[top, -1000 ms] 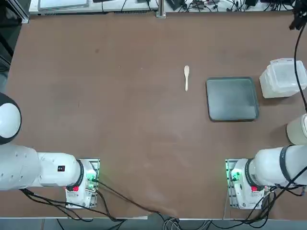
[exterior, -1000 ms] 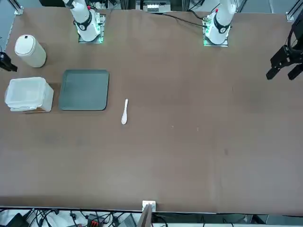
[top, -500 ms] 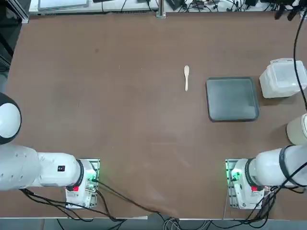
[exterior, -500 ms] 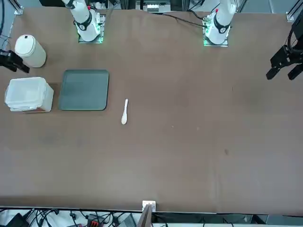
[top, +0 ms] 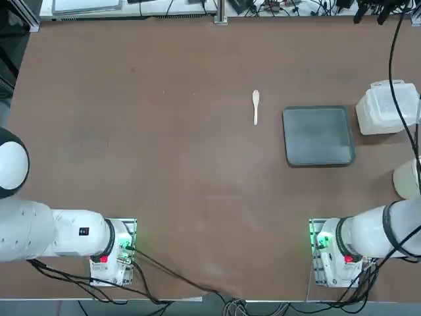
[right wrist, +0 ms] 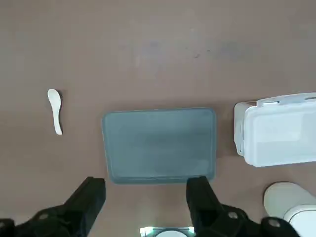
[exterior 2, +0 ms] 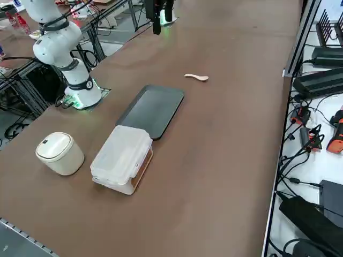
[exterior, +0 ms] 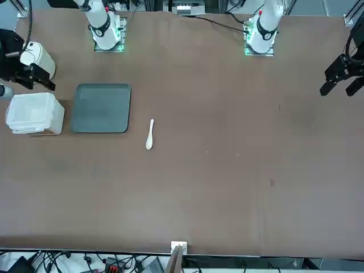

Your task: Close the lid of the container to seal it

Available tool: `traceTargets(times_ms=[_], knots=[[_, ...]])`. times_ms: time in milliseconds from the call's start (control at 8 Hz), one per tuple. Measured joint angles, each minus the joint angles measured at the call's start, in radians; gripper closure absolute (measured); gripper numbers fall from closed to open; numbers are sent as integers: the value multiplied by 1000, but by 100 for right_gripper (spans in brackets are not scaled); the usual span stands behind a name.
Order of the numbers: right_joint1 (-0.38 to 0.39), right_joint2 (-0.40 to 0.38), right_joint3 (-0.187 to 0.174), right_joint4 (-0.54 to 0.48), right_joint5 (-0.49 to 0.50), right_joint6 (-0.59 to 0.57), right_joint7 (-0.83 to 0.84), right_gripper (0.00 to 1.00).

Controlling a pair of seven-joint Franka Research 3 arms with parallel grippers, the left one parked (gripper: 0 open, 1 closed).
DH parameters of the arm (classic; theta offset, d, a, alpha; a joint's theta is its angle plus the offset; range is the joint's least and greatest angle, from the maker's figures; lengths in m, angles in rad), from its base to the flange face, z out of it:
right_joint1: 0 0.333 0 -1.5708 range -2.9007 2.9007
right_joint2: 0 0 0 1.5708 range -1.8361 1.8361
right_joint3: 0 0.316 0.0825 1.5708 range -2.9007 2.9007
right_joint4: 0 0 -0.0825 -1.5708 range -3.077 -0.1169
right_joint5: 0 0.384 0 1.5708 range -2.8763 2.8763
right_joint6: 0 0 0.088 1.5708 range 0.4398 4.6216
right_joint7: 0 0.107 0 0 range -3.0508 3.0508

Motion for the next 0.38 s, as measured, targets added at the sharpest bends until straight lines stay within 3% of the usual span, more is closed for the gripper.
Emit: traceTargets(times_ms=[375], knots=[[-1, 27, -13, 56, 0, 6, 0, 0]])
